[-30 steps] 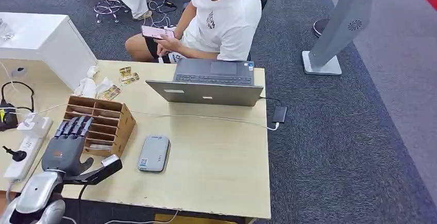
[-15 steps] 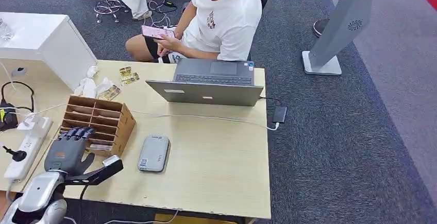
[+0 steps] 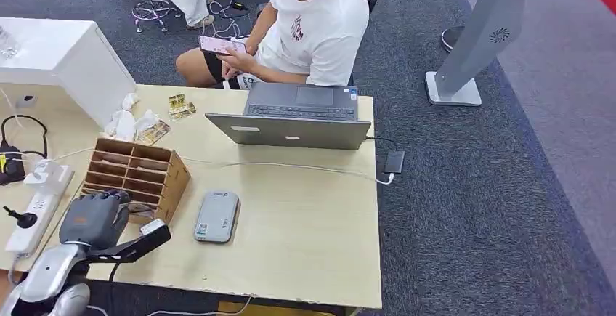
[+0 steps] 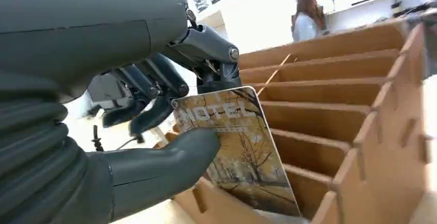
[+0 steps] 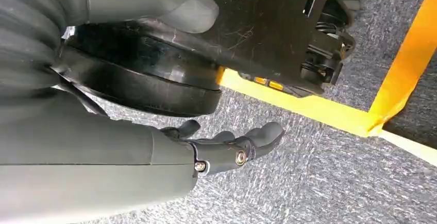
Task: Pass the card to the sensor for recognition and then transmit it.
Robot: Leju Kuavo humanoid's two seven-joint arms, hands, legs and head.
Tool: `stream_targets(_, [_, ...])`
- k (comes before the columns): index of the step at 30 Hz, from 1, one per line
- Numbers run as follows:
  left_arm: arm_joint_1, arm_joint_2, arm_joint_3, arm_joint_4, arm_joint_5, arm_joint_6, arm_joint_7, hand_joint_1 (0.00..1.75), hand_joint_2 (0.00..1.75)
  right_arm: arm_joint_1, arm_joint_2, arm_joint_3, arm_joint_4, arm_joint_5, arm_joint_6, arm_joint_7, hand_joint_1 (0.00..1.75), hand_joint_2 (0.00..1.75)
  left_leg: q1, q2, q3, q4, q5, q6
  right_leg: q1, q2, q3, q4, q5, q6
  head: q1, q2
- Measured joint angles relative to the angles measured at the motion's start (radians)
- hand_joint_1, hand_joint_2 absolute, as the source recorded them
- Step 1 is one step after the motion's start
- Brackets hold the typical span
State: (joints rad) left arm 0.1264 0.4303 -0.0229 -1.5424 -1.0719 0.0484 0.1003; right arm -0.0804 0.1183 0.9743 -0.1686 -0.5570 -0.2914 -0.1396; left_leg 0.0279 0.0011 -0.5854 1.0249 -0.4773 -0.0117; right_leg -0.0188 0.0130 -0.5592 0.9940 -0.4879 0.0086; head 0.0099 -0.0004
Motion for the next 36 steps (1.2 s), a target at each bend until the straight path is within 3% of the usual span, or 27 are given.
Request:
stream_targets(4, [0.024,0.024,0.0,-0.076,0.016,0.003,-0.011,1.75,1.75,0.0,0.0,0.0,0.0,-0.005,-0.002,-0.002,0.0,1.75,0.0,-0.001,0.0,0.0,0.0,0.0,0.0,-0.001,0.001,0.0,0.0,0.0,0.0,0.0])
stream_targets(13, [0.121,0.095,0.003,-0.433,-0.012,0.162,-0.053,1.75,1.75,0.006,0.002,-0.011,0.013,-0.056,-0.009,-0.037,0.0,1.75,0.0,0.0,0.0,0.0,0.0,0.0,0.0,0.0,0.0,0.0,0.0,0.0,0.0,0.0])
stream_targets(18, [0.023,0.109,0.006,-0.489,0.053,0.164,-0.052,1.75,1.75,0.005,0.003,-0.012,0.019,-0.048,0.003,-0.042,0.0,1.75,0.0,-0.004,0.0,0.0,0.0,0.0,0.0,-0.005,-0.001,0.0,0.0,0.0,0.0,0.0])
stream_targets(20, [-0.058,0.107,0.005,-0.471,0.056,0.141,-0.047,1.75,1.75,0.004,0.003,-0.011,0.019,-0.033,0.006,-0.039,0.0,1.75,0.0,-0.005,0.0,0.0,0.002,0.0,0.0,-0.005,-0.001,0.0,0.0,0.0,0.0,0.0])
stream_targets(23, [-0.206,0.095,0.003,-0.357,0.016,0.133,-0.027,1.75,1.75,-0.001,0.003,-0.002,0.018,-0.002,0.019,-0.026,0.0,1.75,0.0,-0.006,0.001,0.0,0.004,0.0,0.0,-0.007,0.001,0.0,0.002,-0.002,0.0,0.0])
stream_targets(26, [-0.331,0.08,-0.009,-0.224,-0.028,0.179,-0.03,1.75,1.75,-0.005,0.003,0.006,0.014,0.013,0.024,-0.013,0.0,1.75,0.0,-0.005,0.001,0.0,0.005,-0.001,0.0,-0.005,0.001,0.001,0.003,-0.002,0.0,0.0])
stream_targets(28, [-0.398,0.069,-0.02,-0.128,-0.066,0.248,-0.031,1.75,1.75,-0.007,0.003,0.014,0.009,0.023,0.029,-0.009,0.0,1.75,0.0,-0.004,0.001,0.0,0.005,-0.001,0.0,-0.004,0.001,0.001,0.004,-0.002,0.0,0.0])
stream_targets(30, [-0.445,0.059,-0.025,-0.054,-0.091,0.296,-0.033,1.75,1.75,-0.008,0.003,0.022,0.008,0.027,0.034,-0.007,0.0,1.75,0.0,-0.004,0.001,0.0,0.005,-0.001,0.0,-0.004,0.001,0.001,0.004,-0.002,0.0,0.0])
stream_targets(36, [-0.522,0.034,-0.041,0.08,-0.128,0.319,-0.032,1.75,1.75,-0.009,0.003,0.034,0.005,0.039,0.038,0.001,0.0,1.75,0.0,-0.003,0.0,0.0,0.005,0.0,0.0,-0.002,-0.001,0.0,0.003,-0.002,-0.001,0.0])
